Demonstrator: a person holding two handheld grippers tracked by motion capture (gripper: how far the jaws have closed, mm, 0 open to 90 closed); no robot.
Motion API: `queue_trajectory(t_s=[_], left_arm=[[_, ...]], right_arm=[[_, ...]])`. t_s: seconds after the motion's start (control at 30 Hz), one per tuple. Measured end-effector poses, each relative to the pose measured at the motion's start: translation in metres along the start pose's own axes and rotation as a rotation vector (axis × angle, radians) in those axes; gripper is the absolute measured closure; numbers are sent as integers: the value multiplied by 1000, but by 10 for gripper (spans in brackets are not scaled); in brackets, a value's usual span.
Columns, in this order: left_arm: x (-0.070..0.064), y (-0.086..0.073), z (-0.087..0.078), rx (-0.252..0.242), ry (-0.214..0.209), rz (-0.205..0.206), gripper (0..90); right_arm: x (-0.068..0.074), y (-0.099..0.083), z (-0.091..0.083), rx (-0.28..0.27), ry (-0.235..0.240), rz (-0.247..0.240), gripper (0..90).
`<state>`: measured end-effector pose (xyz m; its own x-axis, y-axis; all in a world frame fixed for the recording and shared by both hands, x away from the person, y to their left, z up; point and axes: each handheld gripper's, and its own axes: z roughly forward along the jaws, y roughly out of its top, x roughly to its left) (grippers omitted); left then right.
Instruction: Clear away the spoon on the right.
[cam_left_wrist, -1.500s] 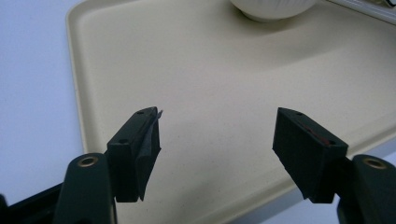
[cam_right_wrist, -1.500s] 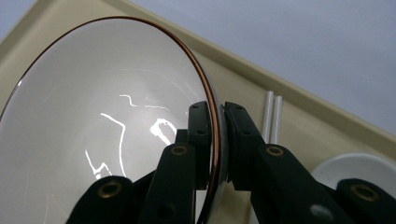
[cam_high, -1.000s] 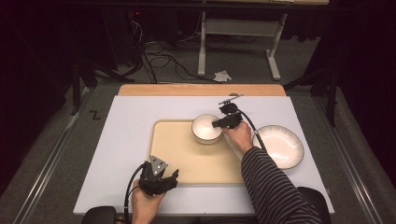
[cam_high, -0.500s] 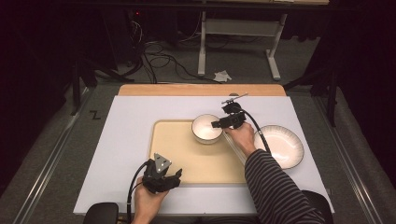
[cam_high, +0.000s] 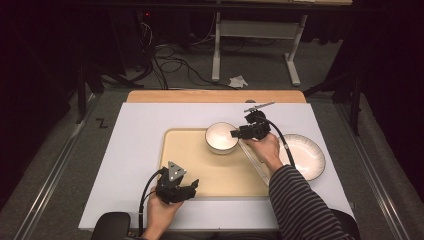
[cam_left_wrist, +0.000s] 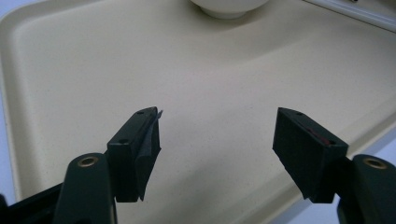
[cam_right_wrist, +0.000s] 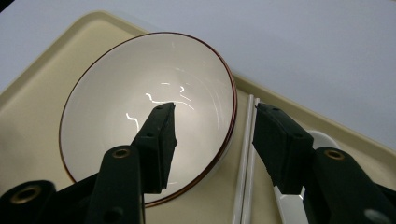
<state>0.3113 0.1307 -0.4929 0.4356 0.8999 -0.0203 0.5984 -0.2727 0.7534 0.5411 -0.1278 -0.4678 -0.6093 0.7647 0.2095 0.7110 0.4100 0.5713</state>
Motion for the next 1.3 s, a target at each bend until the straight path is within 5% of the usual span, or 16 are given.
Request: queue_trajectory(t_s=[0.43,0.63,1.17,1.3], left_arm=[[1,5,8,-3,-60,3,319],[5,9,12,-5,-93,-27,318],[3,19,21,-6,-109,-14,309],[4,21,23,-6,-118,-42,308]], right_arm=[[6,-10,-26,-67,1,-28,523],[7,-14,-41,-101,6,-33,551],[7,-35,-74,-139,5,-46,609],[5,-41,-79,-145,9,-44,618]])
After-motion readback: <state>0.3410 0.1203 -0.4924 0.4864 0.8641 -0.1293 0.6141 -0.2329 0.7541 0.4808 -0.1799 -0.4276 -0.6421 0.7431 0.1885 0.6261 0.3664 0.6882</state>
